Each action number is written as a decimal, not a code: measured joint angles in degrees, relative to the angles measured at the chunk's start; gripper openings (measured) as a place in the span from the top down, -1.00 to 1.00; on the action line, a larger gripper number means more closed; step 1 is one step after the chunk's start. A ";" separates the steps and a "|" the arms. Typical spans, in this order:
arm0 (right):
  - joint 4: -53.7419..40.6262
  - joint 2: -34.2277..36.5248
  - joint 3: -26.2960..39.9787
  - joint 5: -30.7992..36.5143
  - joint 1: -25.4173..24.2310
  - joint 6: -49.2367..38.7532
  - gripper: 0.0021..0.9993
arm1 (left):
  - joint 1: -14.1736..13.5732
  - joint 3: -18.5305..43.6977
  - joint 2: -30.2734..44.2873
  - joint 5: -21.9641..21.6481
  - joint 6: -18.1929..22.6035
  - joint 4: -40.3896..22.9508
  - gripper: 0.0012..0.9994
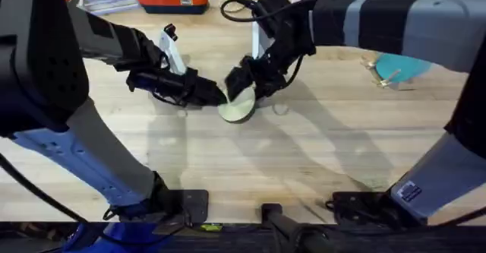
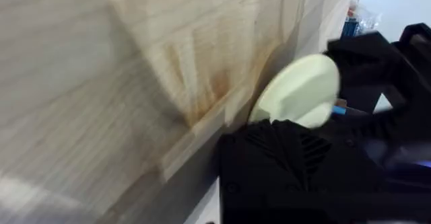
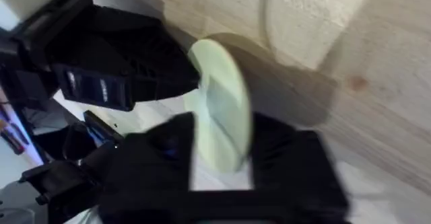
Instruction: Pick up the plates from the table one by one and place each into a slot on the dish rack.
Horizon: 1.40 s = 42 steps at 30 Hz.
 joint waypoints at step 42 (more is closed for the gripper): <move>0.50 -0.07 -0.20 -3.23 -0.22 -0.81 0.86 | -1.11 3.04 -35.78 -24.67 -2.36 -15.57 0.92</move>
